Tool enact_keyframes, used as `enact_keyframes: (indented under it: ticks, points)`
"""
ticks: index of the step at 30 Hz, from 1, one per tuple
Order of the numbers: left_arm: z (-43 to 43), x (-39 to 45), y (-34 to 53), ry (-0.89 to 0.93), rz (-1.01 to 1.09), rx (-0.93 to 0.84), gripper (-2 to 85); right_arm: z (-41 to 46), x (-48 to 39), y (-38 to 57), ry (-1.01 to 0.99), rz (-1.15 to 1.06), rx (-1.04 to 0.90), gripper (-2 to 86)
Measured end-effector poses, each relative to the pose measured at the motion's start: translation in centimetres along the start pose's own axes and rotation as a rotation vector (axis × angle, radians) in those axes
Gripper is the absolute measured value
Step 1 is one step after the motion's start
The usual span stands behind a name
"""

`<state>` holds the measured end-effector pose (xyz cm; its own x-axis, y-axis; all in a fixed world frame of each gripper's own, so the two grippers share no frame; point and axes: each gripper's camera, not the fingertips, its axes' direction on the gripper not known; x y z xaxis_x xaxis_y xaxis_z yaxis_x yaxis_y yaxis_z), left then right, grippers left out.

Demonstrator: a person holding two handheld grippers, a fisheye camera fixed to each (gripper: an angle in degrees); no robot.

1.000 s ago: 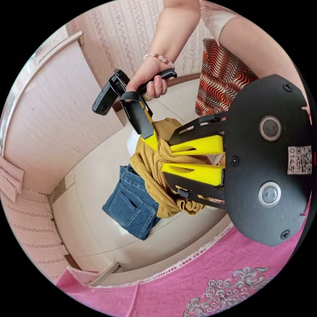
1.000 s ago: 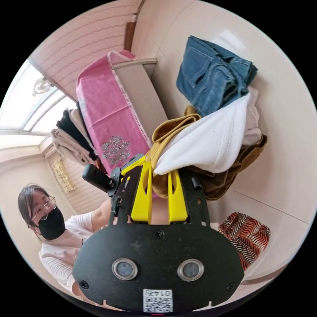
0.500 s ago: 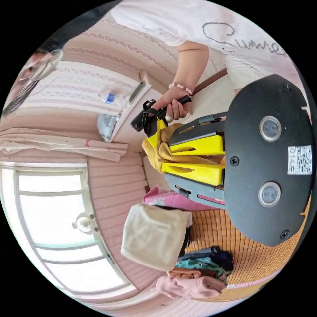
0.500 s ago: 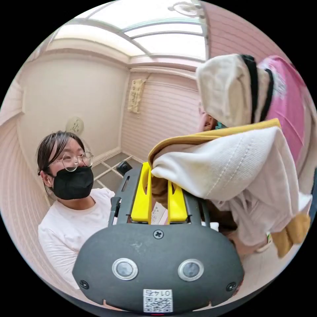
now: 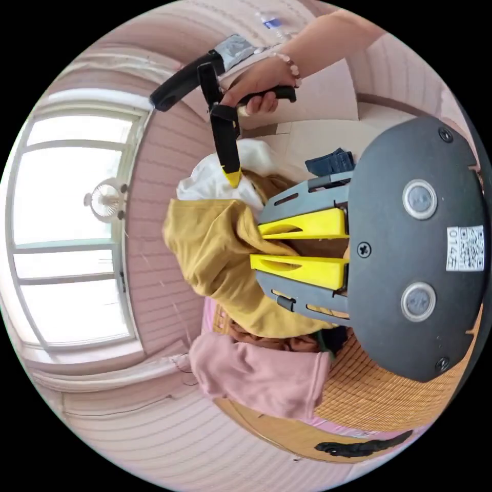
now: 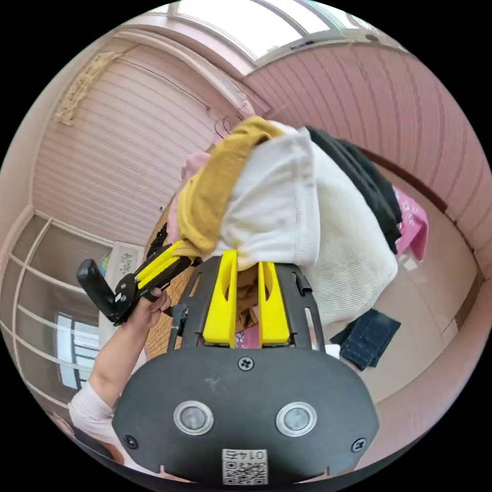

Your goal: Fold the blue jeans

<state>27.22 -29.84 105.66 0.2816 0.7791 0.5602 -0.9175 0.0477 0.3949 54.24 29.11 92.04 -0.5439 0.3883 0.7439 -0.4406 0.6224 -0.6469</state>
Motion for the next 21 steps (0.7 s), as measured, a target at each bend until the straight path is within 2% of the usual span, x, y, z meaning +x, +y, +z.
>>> enact_keyframes:
  ticks: [2, 3, 6, 9, 12, 15, 17, 19, 21]
  points:
    - [2.6, 0.0, 1.3, -0.058, -0.121, 0.033, 2.2, 1.9, 1.9, 0.3, -0.187, -0.034, 0.008, 6.2]
    - [3.5, 0.1, 1.8, -0.069, -0.161, 0.065, 1.9, 2.6, 2.3, 0.5, -0.207, -0.059, 0.03, 5.8]
    - [3.7, 0.5, 2.5, -0.075, -0.128, 0.107, 2.6, 3.1, 1.7, 1.4, -0.134, -0.14, 0.074, 5.9]
    - [1.2, 0.5, 3.7, -0.023, -0.148, 0.151, 5.0, 1.8, 1.4, 3.1, -0.166, -0.216, 0.122, 6.5]
    - [-3.0, 1.7, 6.4, 0.019, -0.064, 0.231, 6.9, -2.1, 2.6, 7.8, -0.223, -0.277, 0.299, 8.0]
    - [-6.9, 3.8, 10.0, -0.043, 0.043, 0.293, 8.0, -4.8, 6.4, 15.1, -0.272, -0.333, 0.464, 9.2]
    - [-8.6, 4.9, 12.0, -0.112, 0.09, 0.322, 8.8, -4.7, 10.3, 19.6, -0.217, -0.237, 0.498, 10.6]
    - [-8.8, 5.6, 13.3, -0.155, 0.118, 0.274, 9.2, -3.2, 14.8, 24.3, -0.154, -0.088, 0.489, 11.7]
    - [-7.8, 5.7, 13.6, -0.081, 0.078, 0.19, 9.3, 0.7, 20.2, 29.7, -0.111, 0.093, 0.368, 13.0]
